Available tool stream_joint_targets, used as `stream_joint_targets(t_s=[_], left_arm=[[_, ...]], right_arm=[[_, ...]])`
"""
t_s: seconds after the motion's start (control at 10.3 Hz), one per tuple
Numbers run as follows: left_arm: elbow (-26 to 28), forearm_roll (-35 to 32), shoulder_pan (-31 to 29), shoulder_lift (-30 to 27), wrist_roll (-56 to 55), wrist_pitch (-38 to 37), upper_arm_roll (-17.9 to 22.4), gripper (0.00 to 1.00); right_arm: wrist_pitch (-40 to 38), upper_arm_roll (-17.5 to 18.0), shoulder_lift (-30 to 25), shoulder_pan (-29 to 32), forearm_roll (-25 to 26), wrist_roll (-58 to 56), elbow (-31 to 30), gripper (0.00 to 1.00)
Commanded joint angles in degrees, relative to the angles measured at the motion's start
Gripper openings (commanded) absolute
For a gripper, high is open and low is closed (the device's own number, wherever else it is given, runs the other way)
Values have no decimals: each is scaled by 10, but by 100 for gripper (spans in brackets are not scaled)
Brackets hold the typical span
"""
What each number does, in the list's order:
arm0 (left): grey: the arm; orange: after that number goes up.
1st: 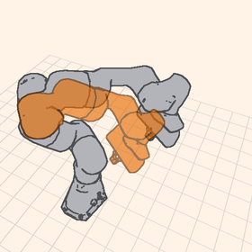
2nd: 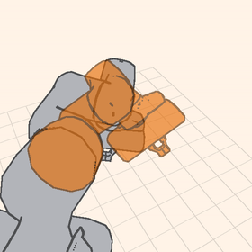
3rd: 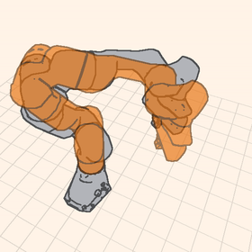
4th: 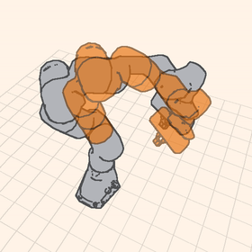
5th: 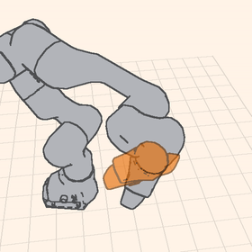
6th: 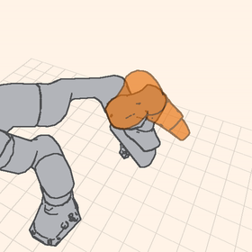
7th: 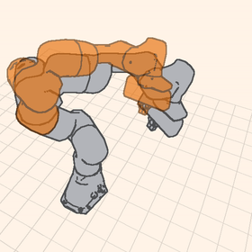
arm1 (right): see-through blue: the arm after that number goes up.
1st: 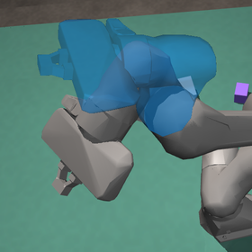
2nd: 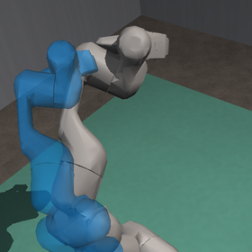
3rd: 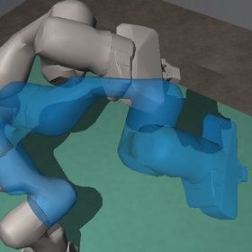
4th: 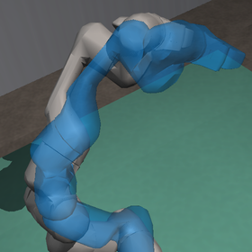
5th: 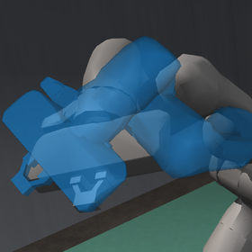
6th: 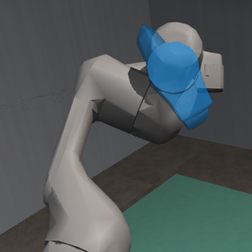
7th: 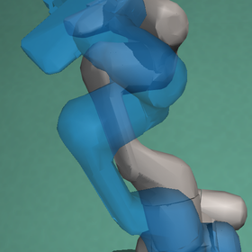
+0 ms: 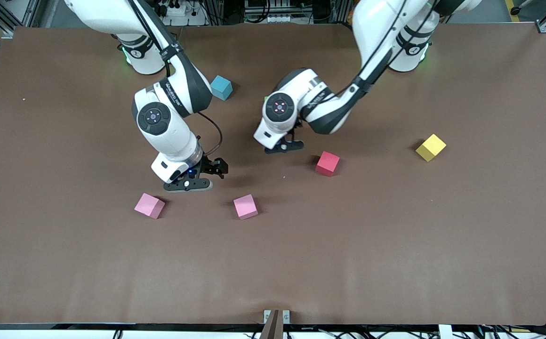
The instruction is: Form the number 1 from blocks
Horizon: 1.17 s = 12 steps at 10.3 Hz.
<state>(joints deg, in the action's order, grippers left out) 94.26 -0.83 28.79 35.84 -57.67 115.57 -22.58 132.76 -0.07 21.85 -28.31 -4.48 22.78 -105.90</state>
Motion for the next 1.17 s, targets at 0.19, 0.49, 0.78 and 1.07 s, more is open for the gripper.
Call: stream_joint_targets(t_s=[0.19, 0.49, 0.78, 1.07], left_arm=[[7, -43, -99, -68, 78, -39, -2, 100], [2, -45, -163, -84, 147, -38, -1, 100], [7, -65, -230, -106, 229, -39, -2, 100], [11, -96, -295, -129, 295, -78, -4, 100]], right_arm=[[-7, 7, 93, -6, 64, -25, 123, 100], [-7, 9, 167, -1, 60, -123, 219, 100], [-8, 10, 209, -7, 59, -162, 260, 100], [-2, 10, 232, -29, 58, -121, 263, 100]])
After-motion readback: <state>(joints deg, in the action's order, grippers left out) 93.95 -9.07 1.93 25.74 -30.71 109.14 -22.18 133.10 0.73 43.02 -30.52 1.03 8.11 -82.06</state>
